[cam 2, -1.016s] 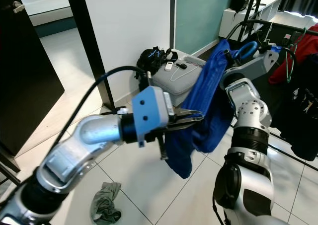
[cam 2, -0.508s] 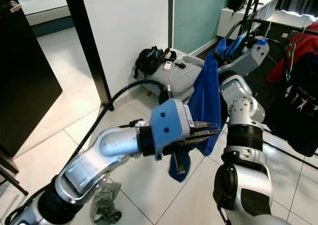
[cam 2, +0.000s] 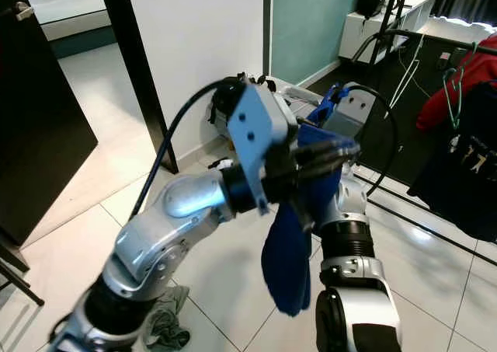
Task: Hang hanger
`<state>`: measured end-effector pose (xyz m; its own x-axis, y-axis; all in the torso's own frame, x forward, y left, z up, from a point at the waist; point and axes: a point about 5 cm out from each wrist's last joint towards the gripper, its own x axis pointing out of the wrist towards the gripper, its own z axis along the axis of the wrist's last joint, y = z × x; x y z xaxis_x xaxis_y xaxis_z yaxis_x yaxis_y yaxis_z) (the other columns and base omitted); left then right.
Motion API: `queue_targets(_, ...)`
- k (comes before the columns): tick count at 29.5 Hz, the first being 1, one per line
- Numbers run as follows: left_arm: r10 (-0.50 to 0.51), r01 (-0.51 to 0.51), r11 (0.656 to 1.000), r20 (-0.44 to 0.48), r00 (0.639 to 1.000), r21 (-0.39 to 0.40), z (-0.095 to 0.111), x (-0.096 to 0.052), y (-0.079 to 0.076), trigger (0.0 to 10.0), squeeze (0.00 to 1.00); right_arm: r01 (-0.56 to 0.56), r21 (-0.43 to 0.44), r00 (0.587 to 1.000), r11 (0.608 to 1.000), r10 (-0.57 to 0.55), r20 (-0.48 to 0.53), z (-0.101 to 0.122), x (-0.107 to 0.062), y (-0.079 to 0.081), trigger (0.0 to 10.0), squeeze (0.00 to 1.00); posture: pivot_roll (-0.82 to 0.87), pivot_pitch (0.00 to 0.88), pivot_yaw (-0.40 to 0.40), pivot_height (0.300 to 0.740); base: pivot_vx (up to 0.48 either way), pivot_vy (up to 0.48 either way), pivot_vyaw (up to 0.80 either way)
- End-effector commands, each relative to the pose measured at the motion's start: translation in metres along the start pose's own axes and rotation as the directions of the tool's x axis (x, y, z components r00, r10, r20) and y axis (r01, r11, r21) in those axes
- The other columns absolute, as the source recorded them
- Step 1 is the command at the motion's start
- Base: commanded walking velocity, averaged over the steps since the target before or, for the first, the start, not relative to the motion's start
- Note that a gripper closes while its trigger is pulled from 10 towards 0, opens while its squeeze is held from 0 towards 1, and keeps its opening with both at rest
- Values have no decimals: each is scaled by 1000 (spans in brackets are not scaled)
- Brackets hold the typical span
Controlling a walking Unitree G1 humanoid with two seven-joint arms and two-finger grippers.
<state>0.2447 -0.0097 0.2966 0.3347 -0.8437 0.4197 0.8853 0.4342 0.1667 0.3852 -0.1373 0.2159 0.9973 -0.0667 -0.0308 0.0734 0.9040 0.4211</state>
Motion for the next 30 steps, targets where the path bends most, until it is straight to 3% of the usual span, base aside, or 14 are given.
queue_targets(1,12,-11,999,21,1000,-44,3,4,2,10000,0,-66,45,998,997,67,-6,2,-1,13,10000,0,-17,0,-13,740,0,0,0)
queue_targets(3,43,-45,998,-32,999,-54,-7,3,6,10000,0,-104,91,994,990,106,-17,3,-1,19,10000,0,-21,0,-10,740,0,0,0)
queue_targets(4,66,-72,996,-103,992,-52,-19,1,9,10000,0,-127,131,991,983,130,-18,4,-1,22,10000,0,-22,0,-9,740,0,0,0)
queue_targets(5,66,-72,996,-103,992,-52,-19,1,9,10000,0,-127,131,991,983,130,-18,4,-1,22,10000,0,-22,0,-9,740,0,0,0)
queue_targets(6,122,-136,990,-277,953,-30,-46,-8,17,10000,0,-163,219,986,962,167,-1,10,-3,26,10000,0,-26,0,-4,740,0,0,0)
queue_targets(8,122,-136,990,-277,953,-30,-46,-8,17,10000,0,-163,219,986,962,167,-1,10,-3,26,10000,0,-26,0,-4,740,0,0,0)
queue_targets(10,173,-192,981,-374,911,-14,-61,-17,24,10000,0,-195,277,980,941,197,21,16,-5,28,10000,0,-26,0,-4,740,0,0,0)
queue_targets(12,206,-228,974,-401,892,-6,-65,-21,29,10000,0,-212,299,977,930,210,37,19,-6,30,10000,0,-34,0,-1,740,0,0,0)
queue_targets(15,206,-228,974,-401,892,-6,-65,-21,29,10000,0,-212,299,977,930,210,37,19,-6,30,10000,0,-34,0,-1,740,0,0,0)
queue_targets(17,272,-287,957,-436,858,33,-68,-28,38,10000,0,-215,329,977,920,207,57,22,-7,30,10000,0,-30,0,-5,740,0,0,0)
queue_targets(24,345,-347,934,-454,822,81,-67,-36,49,10000,0,-210,348,978,914,202,61,24,-6,26,10000,0,-29,0,-9,740,0,0,0)
queue_targets(28,420,-417,902,-448,789,111,-63,-48,63,10000,0,-209,338,978,918,201,59,27,-4,20,10000,0,-32,0,-12,740,0,0,0)
queue_targets(30,499,-486,861,-438,748,149,-56,-66,80,10000,0,-205,330,979,922,195,63,32,-3,15,10000,0,-32,0,-14,740,0,0,0)
